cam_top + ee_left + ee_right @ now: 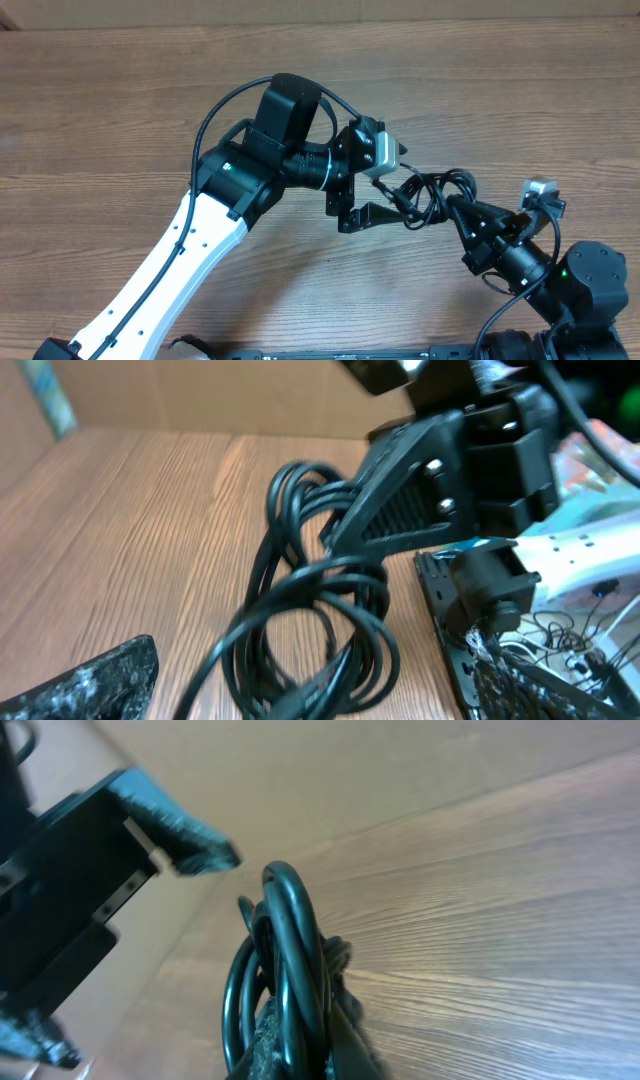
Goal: Untangle cables
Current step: 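Grasp a cable strand with the right gripper and pull it rightward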
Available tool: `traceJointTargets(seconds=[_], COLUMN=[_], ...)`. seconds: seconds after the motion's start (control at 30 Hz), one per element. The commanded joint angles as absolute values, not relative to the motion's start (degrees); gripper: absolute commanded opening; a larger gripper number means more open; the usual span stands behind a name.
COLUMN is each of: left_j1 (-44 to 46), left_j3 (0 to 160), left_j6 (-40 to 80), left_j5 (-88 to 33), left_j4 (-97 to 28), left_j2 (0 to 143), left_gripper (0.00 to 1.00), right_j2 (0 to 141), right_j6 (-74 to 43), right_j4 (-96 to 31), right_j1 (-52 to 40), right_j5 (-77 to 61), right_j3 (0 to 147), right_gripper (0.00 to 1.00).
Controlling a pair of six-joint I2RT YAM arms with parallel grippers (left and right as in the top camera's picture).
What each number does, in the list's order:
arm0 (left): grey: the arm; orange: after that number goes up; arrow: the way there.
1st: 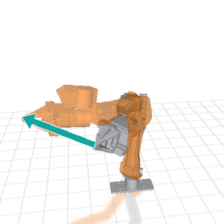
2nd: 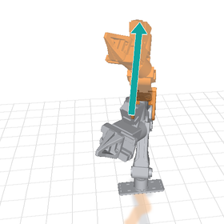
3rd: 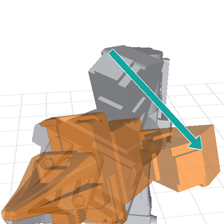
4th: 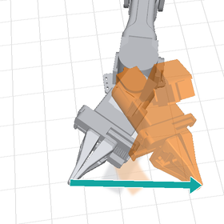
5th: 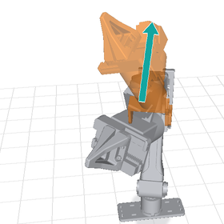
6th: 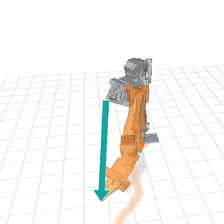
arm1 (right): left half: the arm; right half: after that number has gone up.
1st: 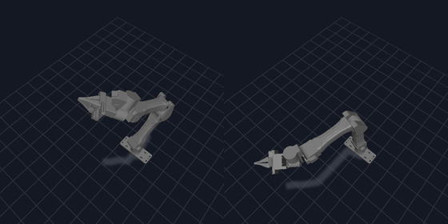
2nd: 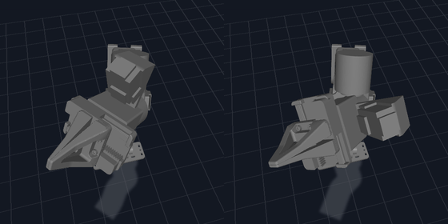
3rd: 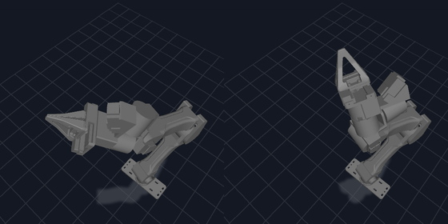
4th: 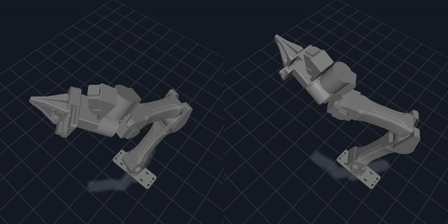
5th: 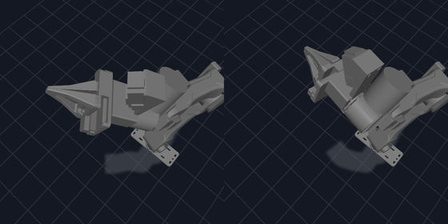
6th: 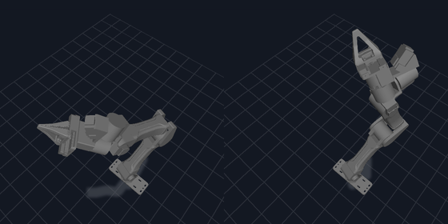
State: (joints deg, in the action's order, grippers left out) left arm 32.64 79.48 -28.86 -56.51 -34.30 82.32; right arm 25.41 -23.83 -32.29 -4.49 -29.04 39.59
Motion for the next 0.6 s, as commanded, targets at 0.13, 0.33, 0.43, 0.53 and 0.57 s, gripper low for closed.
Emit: traceJointTargets(seconds=[0.13, 0.33, 0.43, 0.53, 0.57], left_j1=[32.9, 34.1, 34.9, 35.4, 35.7], left_j3=[79.9, 79.9, 79.9, 79.9, 79.9], left_j6=[-18.5, -18.2, -20.1, -22.9, -24.4], left_j5=[-49.3, -50.1, -50.0, -50.3, -50.9], left_j4=[-36.2, -39.2, -39.7, -40.5, -40.9], left_j2=[82.3, 82.3, 82.3, 82.3, 82.3], left_gripper=[0.99, 1.00, 1.00, 1.00, 1.00], right_j2=[25.3, 25.3, 25.3, 25.3, 25.3], right_j6=[-31.4, -44.6, -52.2, -58.8, -59.7], right_j4=[-31.9, -31.8, -32.1, -33.5, -33.7], right_j1=[-4.4, -4.4, -4.4, -4.4, -4.4], right_j5=[-21.8, -20.1, -20.2, -20.2, -20.2], right_j3=[40.9, 40.9, 40.9, 40.9, 40.9], right_gripper=[0.04, 0.04, 0.04, 0.04, 0.04])
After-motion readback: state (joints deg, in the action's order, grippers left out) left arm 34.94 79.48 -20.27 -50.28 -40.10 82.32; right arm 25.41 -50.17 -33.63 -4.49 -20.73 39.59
